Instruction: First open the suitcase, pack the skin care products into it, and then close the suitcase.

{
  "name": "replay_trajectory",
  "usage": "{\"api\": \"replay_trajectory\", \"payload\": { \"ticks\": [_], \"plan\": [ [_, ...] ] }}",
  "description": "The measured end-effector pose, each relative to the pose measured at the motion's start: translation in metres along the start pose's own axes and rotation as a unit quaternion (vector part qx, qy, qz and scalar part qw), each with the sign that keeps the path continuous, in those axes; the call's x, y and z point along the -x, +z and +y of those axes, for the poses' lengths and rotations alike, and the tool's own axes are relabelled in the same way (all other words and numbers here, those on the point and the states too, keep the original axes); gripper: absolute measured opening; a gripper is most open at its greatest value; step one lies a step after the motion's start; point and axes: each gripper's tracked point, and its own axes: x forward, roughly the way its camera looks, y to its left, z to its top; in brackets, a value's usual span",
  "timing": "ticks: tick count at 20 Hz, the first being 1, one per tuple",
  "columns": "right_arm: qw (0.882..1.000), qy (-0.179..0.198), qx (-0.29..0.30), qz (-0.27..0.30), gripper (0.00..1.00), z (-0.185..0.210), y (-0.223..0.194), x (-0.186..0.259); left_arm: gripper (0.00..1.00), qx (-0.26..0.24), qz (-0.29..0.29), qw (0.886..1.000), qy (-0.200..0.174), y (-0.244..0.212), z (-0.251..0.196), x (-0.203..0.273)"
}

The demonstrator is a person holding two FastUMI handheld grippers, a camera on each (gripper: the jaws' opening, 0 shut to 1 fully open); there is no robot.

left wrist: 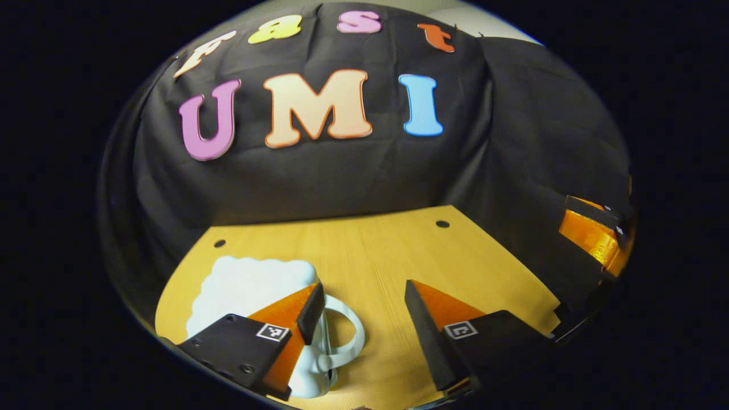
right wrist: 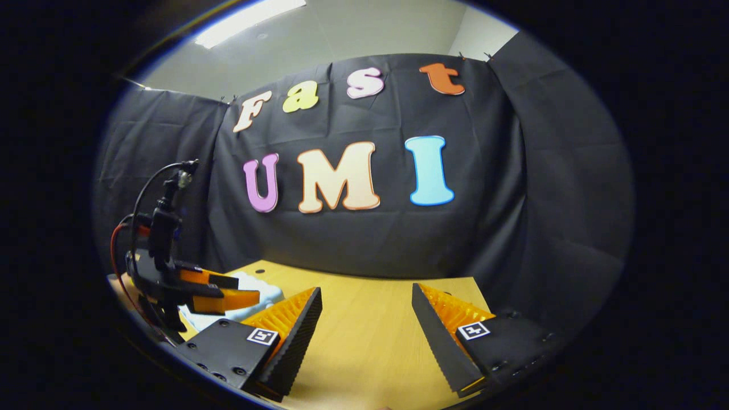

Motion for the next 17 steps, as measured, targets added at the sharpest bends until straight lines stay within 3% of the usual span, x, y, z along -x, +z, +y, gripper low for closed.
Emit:
{"api": "replay_trajectory", "payload": {
  "ticks": [1, 3, 6, 11, 12, 13, 17],
  "plan": [
    [1.000, -0.006, -0.002, -0.017, 0.98, 0.004, 0.015, 0.000, 0.93, -0.011, -0.035, 0.999, 0.019, 0.020, 0.003, 0.008],
    [0.999, -0.019, 0.001, -0.051, 0.94, 0.011, 0.042, 0.000, 0.95, -0.032, -0.095, 0.994, 0.037, 0.055, 0.000, 0.020],
    [0.995, -0.050, 0.001, -0.091, 0.98, 0.018, 0.077, 0.006, 0.95, -0.042, -0.137, 0.989, 0.026, 0.081, -0.009, 0.031],
    [0.989, -0.070, -0.006, -0.132, 0.98, 0.040, 0.107, 0.028, 0.95, -0.023, -0.159, 0.987, 0.010, 0.101, -0.007, 0.049],
    [0.989, -0.069, 0.001, -0.135, 0.98, 0.045, 0.109, 0.032, 1.00, -0.022, -0.163, 0.986, 0.009, 0.102, -0.004, 0.054],
    [0.988, -0.070, 0.010, -0.138, 0.98, 0.049, 0.111, 0.036, 0.95, -0.020, -0.171, 0.985, 0.009, 0.105, -0.001, 0.057],
    [0.986, -0.072, 0.016, -0.148, 0.95, 0.063, 0.116, 0.046, 0.95, -0.014, -0.173, 0.985, 0.011, 0.102, 0.009, 0.067]
  ]
}}
